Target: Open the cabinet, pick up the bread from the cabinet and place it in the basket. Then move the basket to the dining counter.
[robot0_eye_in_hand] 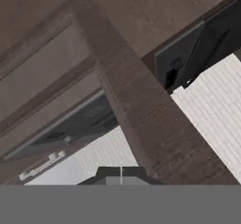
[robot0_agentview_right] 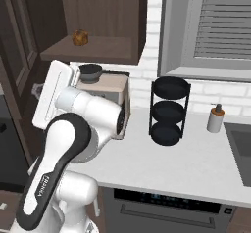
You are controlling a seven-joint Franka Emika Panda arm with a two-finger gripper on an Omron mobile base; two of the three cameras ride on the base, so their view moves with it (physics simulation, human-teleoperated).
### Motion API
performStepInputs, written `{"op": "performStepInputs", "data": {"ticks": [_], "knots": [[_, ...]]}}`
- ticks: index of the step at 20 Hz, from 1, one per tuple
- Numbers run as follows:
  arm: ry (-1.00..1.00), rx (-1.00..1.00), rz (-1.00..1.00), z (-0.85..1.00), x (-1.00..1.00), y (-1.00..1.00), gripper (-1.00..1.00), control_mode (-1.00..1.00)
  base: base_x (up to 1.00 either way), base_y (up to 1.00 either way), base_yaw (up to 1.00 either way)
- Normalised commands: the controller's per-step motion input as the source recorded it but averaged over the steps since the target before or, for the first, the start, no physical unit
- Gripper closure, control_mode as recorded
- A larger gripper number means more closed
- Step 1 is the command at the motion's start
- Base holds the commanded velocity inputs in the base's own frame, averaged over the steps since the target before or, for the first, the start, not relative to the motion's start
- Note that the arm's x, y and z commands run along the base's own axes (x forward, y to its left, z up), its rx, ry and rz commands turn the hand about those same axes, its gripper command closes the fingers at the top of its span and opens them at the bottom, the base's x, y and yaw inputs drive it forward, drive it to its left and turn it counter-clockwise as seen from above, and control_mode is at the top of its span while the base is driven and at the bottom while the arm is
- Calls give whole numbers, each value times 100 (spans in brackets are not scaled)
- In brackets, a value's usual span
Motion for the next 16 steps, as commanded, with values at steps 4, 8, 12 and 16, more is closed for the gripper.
{"op": "performStepInputs", "data": {"ticks": [4, 8, 12, 16], "knots": [[0, 6, 34, 6, 23, 88, 100, -100, 0, 0, 0], [0, 6, 24, 17, 1, 100, 100, -100, 0, 0, 0], [-2, 2, 13, 26, -1, 100, 100, -100, 0, 0, 0], [-15, 0, -3, 3, -1, 100, 100, -100, 0, 0, 0]]}}
